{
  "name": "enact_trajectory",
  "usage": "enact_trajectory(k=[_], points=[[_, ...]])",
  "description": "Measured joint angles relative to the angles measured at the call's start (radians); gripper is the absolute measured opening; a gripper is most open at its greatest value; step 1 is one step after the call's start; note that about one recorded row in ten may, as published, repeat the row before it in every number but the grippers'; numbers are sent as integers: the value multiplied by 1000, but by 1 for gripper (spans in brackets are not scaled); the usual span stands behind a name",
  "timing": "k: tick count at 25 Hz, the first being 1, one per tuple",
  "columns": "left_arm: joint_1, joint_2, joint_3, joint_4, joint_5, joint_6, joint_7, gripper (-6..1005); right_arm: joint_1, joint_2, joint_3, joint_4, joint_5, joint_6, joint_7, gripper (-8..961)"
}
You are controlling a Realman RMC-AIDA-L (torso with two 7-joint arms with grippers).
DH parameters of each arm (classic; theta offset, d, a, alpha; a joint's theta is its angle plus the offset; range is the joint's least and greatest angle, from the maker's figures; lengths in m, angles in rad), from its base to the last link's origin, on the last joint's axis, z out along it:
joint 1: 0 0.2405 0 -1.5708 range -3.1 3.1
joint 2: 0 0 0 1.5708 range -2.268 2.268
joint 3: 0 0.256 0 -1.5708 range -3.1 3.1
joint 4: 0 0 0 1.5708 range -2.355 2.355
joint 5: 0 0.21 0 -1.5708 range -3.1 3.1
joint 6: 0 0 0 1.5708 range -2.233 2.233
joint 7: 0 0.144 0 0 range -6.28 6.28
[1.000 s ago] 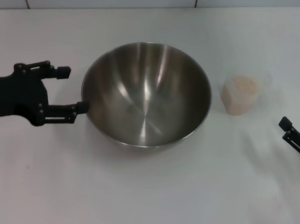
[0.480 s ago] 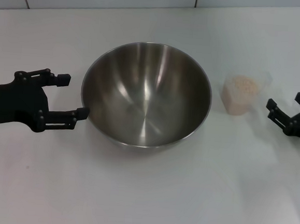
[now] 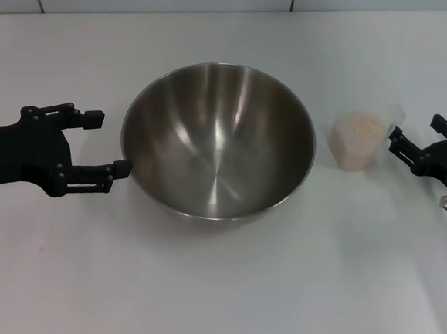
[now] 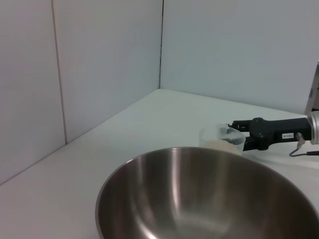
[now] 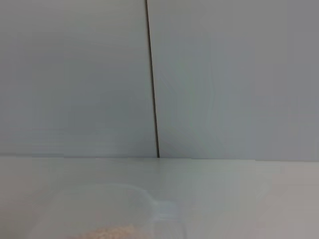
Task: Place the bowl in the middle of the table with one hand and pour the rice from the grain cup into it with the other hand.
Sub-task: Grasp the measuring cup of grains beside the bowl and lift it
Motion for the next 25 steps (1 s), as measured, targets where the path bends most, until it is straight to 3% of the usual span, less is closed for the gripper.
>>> enact_trajectory(k=[25], points=[[-12,-1,1,-38,2,-4,-5,863,14,12,-1,-66,-4,24,-2,799]])
